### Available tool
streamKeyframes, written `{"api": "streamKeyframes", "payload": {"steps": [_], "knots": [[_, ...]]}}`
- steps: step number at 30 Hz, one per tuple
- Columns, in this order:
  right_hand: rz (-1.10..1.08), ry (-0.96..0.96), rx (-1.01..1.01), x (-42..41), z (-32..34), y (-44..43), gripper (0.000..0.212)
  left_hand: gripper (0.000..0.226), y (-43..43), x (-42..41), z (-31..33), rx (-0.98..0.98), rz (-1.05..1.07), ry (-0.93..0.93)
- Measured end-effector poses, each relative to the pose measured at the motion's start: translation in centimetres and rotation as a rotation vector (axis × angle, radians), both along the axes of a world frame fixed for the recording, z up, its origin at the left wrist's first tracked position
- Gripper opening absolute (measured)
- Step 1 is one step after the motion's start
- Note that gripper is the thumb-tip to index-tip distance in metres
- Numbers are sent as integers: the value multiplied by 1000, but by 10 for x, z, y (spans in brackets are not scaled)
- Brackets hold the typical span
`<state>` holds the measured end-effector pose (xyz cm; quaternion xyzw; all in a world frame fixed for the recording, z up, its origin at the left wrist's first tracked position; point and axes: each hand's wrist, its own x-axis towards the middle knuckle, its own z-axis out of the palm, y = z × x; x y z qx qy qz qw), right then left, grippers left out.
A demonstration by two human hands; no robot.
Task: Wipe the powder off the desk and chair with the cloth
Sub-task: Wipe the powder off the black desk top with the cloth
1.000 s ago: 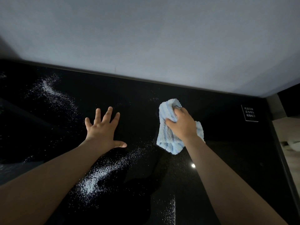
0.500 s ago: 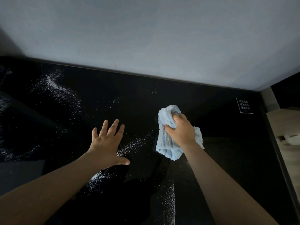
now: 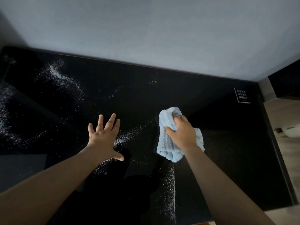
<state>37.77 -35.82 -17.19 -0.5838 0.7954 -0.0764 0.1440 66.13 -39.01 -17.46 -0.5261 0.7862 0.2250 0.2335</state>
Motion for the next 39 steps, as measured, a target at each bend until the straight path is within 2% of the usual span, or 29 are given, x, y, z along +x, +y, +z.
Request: {"api": "streamKeyframes", "payload": {"steps": [11, 19, 26, 39], "knots": [[-17, -20, 21, 9, 2, 46, 60, 143, 5, 4, -1, -40, -28, -5], [-45, -45, 31, 17, 1, 86, 60, 139, 46, 26, -2, -41, -30, 59], [-71, -31, 65, 26, 2, 129, 62, 147, 79, 46, 4, -1, 8, -33], [-121, -13, 96, 43, 4, 206, 64, 152, 90, 49, 8, 16, 25, -30]]}}
